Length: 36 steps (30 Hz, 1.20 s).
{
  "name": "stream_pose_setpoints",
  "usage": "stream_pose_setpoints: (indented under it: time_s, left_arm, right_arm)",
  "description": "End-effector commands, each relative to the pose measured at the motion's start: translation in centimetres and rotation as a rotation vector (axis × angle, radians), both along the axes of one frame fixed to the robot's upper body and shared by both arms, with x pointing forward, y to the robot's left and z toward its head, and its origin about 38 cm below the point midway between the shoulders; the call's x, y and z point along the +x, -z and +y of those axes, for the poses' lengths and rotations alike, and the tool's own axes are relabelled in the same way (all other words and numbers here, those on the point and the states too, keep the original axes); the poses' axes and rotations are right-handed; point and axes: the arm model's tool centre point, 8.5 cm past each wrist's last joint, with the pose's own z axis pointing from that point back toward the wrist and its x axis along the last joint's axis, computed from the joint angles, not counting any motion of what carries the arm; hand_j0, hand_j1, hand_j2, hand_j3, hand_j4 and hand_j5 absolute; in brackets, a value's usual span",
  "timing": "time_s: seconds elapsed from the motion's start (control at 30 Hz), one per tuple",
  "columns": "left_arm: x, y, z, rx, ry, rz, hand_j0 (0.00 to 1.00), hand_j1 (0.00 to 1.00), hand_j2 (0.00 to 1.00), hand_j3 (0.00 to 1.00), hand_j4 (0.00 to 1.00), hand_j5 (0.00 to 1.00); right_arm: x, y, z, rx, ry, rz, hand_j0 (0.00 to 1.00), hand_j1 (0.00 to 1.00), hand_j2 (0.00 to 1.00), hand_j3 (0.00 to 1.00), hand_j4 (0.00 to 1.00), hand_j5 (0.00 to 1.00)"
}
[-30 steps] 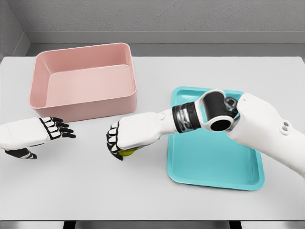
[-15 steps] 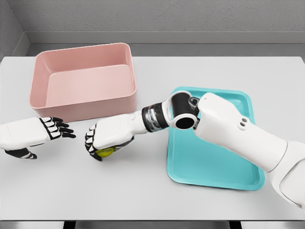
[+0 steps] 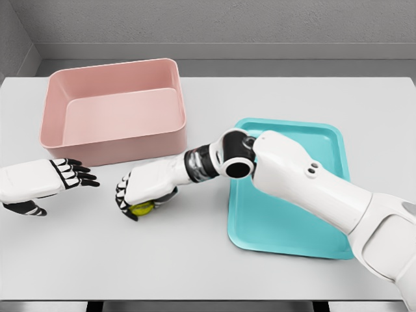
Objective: Put the tennis from the blue tray into the pink basket with both arms
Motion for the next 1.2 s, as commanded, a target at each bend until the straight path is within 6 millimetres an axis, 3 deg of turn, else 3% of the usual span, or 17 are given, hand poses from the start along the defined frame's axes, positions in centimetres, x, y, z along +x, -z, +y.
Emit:
stream_pose_setpoints:
  time_s: [0.0,0.03,0.07,0.1,0.17,0.57,0.73,1.17]
  left_arm:
    - [0.0,-0.1,0.0,-0.004,-0.003,0.001,1.00,1.00,1.00,1.00,1.00,1.00]
    - [0.0,-0.1,0.0,-0.004,-0.003,0.001,1.00,1.00,1.00,1.00,1.00,1.00]
    - [0.0,-0.1,0.0,-0.009,-0.004,0.002,1.00,1.00,1.00,1.00,1.00,1.00]
    - [0.0,-0.1,0.1,-0.007,-0.005,0.002,1.00,1.00,1.00,1.00,1.00,1.00]
    - [0.0,-0.1,0.0,-0.009,-0.004,0.002,1.00,1.00,1.00,1.00,1.00,1.00]
    - [0.0,-0.1,0.1,-0.009,-0.005,0.002,1.00,1.00,1.00,1.00,1.00,1.00]
    - [0.0,-0.1,0.0,-0.009,-0.004,0.004,1.00,1.00,1.00,1.00,1.00,1.00]
    - [-0.1,0.1,0.0,-0.009,-0.005,0.010,1.00,1.00,1.00,1.00,1.00,1.00]
  right_arm:
    - [-0.1,0.1,0.2,0.002,-0.002,0.006,0.43,0.43,0.43,0.43,0.43,0.43]
    - [-0.2,0.1,0.2,0.002,-0.002,0.008,0.48,0.48,0.48,0.48,0.48,0.48]
    - [-0.3,0.3,0.2,0.002,-0.003,0.012,0.60,0.60,0.60,0.60,0.60,0.60]
    - [-0.3,0.3,0.2,0.002,-0.001,0.013,0.80,0.80,0.80,0.80,0.80,0.80]
    - [-0.3,0.2,0.2,0.006,-0.001,0.013,0.99,0.99,0.99,0.99,0.99,0.99]
    - [0.0,0.0,-0.3,0.009,0.009,0.007,1.00,1.00,1.00,1.00,1.00,1.00]
    - [-0.1,-1.8,-0.5,0.054,-0.001,-0.017,1.00,1.00,1.00,1.00,1.00,1.00]
    - [0.1,-5.4,-6.3,0.103,0.038,-0.105,1.00,1.00,1.00,1.00,1.00,1.00]
